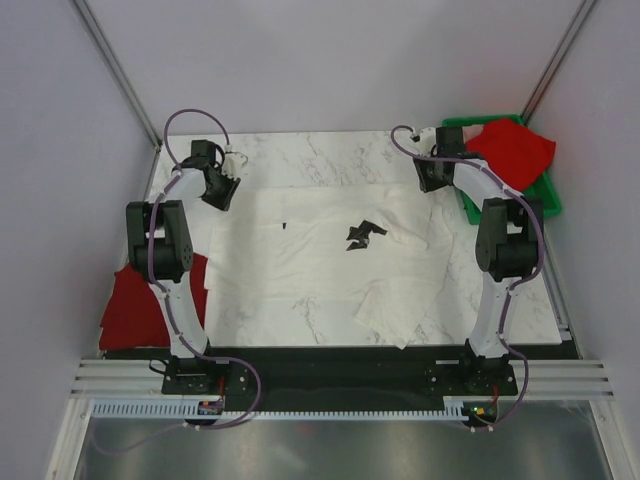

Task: Fold and stack the t-shirts
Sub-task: Fold the tshirt

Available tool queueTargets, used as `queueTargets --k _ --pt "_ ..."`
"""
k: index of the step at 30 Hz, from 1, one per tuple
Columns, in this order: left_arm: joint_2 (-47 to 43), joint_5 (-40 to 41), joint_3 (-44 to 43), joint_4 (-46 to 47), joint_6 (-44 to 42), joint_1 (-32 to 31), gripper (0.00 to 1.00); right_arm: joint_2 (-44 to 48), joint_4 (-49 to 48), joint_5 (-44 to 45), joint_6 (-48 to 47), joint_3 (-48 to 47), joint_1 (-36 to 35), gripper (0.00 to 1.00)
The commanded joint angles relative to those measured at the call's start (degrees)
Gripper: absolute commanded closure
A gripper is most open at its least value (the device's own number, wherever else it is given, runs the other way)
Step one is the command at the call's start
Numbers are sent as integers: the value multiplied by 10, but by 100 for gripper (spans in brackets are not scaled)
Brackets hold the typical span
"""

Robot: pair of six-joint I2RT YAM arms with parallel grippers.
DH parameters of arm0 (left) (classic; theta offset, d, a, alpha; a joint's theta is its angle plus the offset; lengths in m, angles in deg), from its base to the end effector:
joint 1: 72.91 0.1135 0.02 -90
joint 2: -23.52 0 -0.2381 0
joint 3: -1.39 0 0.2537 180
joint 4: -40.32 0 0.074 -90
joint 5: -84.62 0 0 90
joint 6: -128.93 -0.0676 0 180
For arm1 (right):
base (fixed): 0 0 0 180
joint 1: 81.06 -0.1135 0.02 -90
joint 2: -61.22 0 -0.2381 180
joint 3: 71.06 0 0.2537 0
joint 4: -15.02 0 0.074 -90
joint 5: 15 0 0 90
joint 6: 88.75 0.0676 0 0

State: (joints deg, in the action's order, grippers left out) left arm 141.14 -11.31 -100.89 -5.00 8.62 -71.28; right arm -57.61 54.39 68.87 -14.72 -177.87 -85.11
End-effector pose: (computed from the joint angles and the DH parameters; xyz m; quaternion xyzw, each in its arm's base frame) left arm 0.4443 0.0057 0.1342 0.2520 0.9328 0.0215 0.2569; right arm 0.4694 0.0405 0.1589 -0.1812 0.9250 0.0159 0.3336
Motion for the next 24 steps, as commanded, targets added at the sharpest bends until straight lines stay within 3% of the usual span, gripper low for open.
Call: queueTargets --k 1,12,24 --pt "21 -29 -53 -10 32 0 64 -20 -14 14 -11 -43 7 69" --pt "116 12 -112 -11 33 -1 64 -117 -13 58 -48 -94 22 69" --pt "179 48 -207 13 51 -4 64 -210 -6 78 -65 -229 22 69"
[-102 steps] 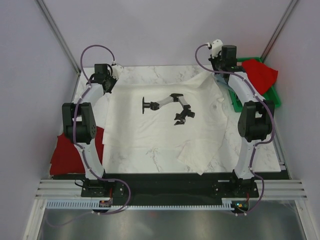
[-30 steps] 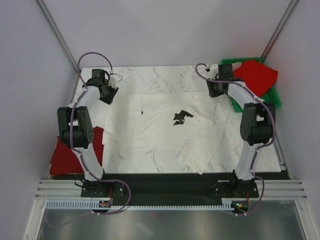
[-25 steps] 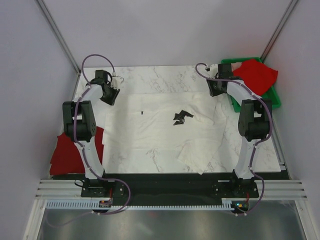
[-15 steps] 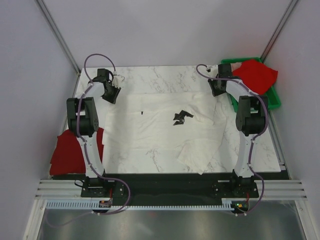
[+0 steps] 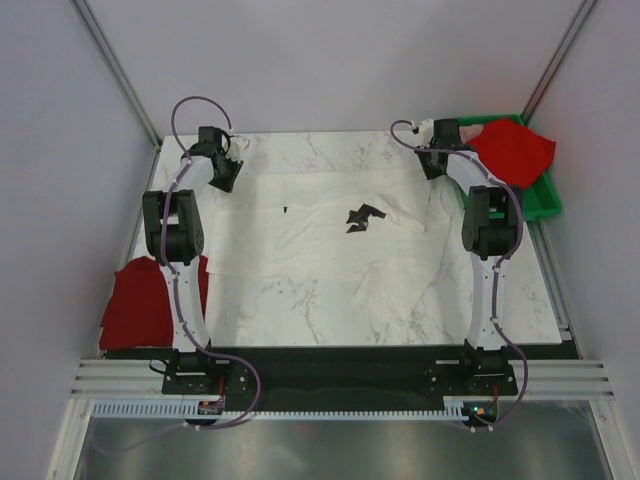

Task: Fold and stack the t-shirts
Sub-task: Fold the tshirt

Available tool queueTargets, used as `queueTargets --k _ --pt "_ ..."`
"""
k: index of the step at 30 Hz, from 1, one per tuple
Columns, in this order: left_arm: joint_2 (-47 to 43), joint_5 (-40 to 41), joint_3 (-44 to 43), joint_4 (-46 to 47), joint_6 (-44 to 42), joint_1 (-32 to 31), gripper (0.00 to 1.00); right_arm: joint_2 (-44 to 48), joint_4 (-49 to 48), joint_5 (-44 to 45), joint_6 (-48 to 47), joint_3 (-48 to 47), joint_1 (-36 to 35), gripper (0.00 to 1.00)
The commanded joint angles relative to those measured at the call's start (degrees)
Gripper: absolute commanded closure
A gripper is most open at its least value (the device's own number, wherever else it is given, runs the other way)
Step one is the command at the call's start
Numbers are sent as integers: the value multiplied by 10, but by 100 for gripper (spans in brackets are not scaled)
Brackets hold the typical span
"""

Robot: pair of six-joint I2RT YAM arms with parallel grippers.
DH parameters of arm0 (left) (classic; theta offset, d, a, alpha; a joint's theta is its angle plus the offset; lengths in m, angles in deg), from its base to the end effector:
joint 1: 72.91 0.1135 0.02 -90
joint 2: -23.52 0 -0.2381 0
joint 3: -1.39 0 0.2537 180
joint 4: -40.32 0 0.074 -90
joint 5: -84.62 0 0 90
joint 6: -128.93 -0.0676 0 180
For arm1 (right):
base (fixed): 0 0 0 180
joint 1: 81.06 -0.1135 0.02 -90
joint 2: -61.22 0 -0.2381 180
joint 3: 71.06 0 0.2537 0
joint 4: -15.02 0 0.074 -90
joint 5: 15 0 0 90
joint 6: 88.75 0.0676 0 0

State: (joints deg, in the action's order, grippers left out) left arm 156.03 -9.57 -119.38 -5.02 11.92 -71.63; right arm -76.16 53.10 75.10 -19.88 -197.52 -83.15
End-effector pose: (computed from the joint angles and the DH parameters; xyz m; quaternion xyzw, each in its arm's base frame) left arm 0.5061 0.0064 0.1187 0.2235 0.9320 0.0352 0.2831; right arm 0.5369 0.0195 0.1198 -0.1882 0.9176 -0.0587 0.3452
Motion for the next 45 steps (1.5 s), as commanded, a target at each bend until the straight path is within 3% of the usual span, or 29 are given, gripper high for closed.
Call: queueTargets --k 1,6,10,15,18,20,25,29,34,38,45 --pt "29 33 -28 13 18 -1 64 -25 8 17 -15 -36 2 69" --pt "-47 34 -15 9 39 -6 61 26 26 -21 -14 -32 3 66" --pt "-179 27 24 4 56 -6 55 160 31 -93 -19 25 2 60" --pt "-323 37 133 -9 9 -32 45 290 29 -212 -70 170 2 55" --pt "-384 62 219 -11 -27 -32 44 366 49 -252 -150 285 -2 55" --pt "-411 66 280 -12 -40 -29 44 417 72 -252 -198 356 -17 54" --pt "-479 45 369 -9 -34 -24 43 492 73 -240 -178 439 -37 54" --pt "-449 -8 347 -18 -12 -20 36 488 65 -209 -142 436 -48 54" --pt "-382 -94 282 -93 27 -26 51 426 95 -213 -124 395 -62 54" --pt "-363 -103 334 -97 47 -32 59 389 127 -201 -144 397 -74 55" --pt "-316 -97 411 -46 53 -32 66 356 69 -173 -109 451 -75 56"
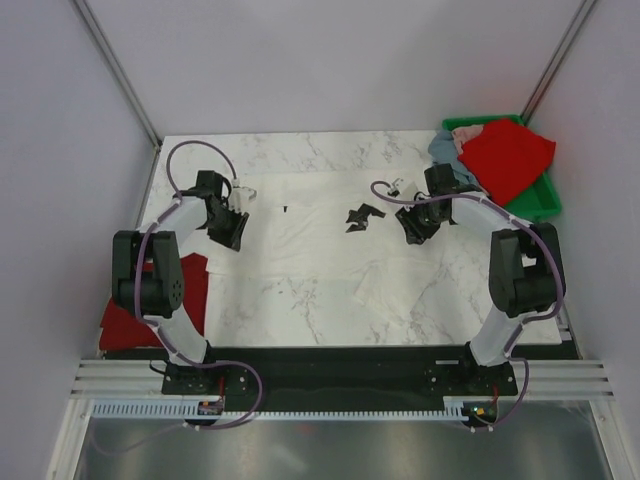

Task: Fold and stack the t-shirts
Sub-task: Fold the tshirt

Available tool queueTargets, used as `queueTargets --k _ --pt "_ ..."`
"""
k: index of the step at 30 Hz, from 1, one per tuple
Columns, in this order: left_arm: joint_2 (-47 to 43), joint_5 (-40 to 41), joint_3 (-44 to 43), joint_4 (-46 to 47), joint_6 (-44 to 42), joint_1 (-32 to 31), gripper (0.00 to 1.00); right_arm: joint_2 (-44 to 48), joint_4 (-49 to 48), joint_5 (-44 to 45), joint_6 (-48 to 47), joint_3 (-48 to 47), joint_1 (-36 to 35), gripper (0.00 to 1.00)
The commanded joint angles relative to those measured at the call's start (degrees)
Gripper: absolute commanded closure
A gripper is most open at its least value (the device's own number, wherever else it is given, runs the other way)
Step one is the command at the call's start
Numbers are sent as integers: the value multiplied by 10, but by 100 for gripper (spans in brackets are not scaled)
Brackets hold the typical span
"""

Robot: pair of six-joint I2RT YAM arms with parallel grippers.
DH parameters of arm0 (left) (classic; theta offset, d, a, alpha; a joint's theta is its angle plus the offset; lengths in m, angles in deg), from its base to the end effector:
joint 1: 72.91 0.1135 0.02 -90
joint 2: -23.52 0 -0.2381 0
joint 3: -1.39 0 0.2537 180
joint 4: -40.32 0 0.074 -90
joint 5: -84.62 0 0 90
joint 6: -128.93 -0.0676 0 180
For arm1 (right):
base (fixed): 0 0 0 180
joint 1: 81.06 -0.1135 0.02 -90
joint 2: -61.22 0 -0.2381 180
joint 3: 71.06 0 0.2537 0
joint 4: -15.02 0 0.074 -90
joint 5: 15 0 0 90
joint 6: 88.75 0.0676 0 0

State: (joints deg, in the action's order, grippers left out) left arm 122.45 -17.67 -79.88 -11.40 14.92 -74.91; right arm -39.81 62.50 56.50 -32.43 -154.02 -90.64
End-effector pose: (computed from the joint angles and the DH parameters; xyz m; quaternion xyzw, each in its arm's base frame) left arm 0.3473 -0.0265 0.1407 0.2388 0.9488 -0.0694 0.1948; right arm 0.3553 0.0817 0.1428 -0.3872 0.8841 0.1100 0.2372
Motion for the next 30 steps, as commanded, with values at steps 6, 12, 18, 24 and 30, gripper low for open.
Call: queueTargets --k 6,12,18,24,30 --pt "38 3 47 36 12 0 68 -19 -58 41 26 58 0 57" --pt "16 18 105 50 6 0 70 -21 -66 72 38 96 1 59" --pt "-39 27 175 54 -2 0 71 50 -46 85 30 178 0 59" --pt "-123 28 227 40 -6 -1 71 140 15 80 12 227 1 59" --pt "-203 7 207 -20 -5 -1 66 190 72 88 3 181 1 58"
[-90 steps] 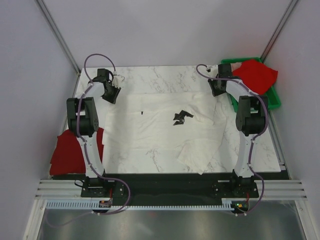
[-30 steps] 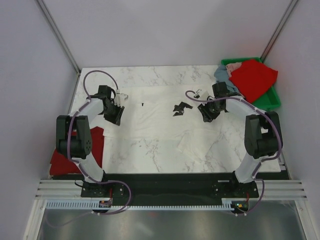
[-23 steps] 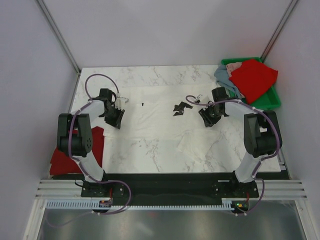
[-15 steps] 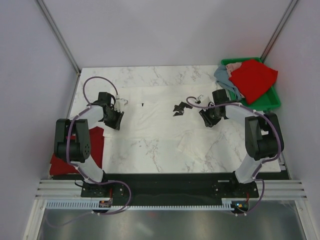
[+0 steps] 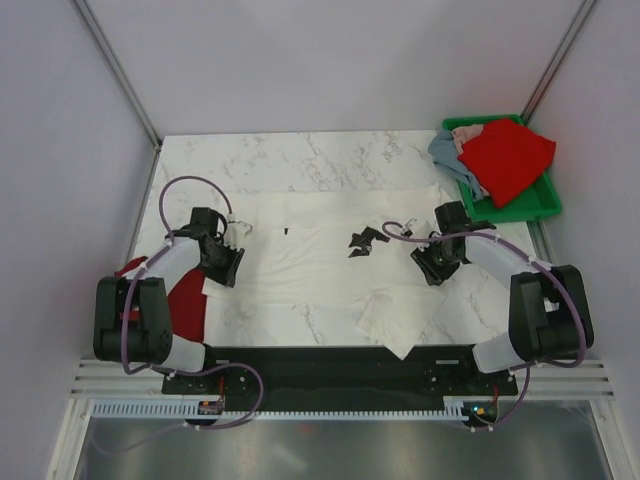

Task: Fold and stack the t-shirts
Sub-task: Fold the tshirt

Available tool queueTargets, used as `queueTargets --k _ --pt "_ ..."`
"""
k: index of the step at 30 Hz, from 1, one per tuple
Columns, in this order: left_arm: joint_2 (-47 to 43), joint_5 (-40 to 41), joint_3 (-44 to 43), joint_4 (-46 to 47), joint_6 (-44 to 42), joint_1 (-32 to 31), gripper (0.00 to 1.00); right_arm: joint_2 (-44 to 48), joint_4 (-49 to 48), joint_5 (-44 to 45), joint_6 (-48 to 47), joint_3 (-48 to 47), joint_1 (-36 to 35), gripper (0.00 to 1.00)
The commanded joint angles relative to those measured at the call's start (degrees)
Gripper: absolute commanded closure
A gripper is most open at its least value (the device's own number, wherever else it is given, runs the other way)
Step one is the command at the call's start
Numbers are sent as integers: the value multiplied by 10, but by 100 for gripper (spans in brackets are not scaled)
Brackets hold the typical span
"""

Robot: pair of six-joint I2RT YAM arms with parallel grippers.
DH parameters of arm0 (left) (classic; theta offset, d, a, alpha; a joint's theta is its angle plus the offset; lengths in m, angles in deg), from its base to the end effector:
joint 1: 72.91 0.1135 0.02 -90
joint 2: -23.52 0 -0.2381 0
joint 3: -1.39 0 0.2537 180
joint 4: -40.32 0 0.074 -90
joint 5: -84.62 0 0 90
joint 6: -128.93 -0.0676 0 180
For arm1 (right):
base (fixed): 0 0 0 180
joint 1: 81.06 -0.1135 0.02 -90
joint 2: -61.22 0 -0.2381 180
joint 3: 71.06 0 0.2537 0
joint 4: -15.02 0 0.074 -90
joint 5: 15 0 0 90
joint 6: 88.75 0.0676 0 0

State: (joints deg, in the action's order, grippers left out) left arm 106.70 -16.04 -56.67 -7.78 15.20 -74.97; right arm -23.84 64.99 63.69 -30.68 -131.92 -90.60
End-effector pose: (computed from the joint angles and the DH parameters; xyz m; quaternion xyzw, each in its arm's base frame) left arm 0.2614 -0.0219 0.1078 0.2330 0.9572 -0.0629 0.1600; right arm 0.2632 0.0577 0.1118 -0.3617 0.9170 0.0691 0.1534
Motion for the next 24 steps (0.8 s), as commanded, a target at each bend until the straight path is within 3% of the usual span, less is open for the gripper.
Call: queueTargets --k 1,4,7,14,24 --pt "-57 -14 -44 -65 -10 0 59 37 50 21 -16 -58 0 57" --pt "-60 -24 -139 -72 -18 0 49 24 47 18 -8 -145 10 55" --pt "5 -16 -241 -70 -6 0 39 -36 23 9 33 -236 37 54" --pt "174 -17 -436 -82 41 20 41 -209 20 -4 98 -431 70 55" --pt "333 -12 -596 -83 75 48 42 -374 20 16 117 -604 85 55"
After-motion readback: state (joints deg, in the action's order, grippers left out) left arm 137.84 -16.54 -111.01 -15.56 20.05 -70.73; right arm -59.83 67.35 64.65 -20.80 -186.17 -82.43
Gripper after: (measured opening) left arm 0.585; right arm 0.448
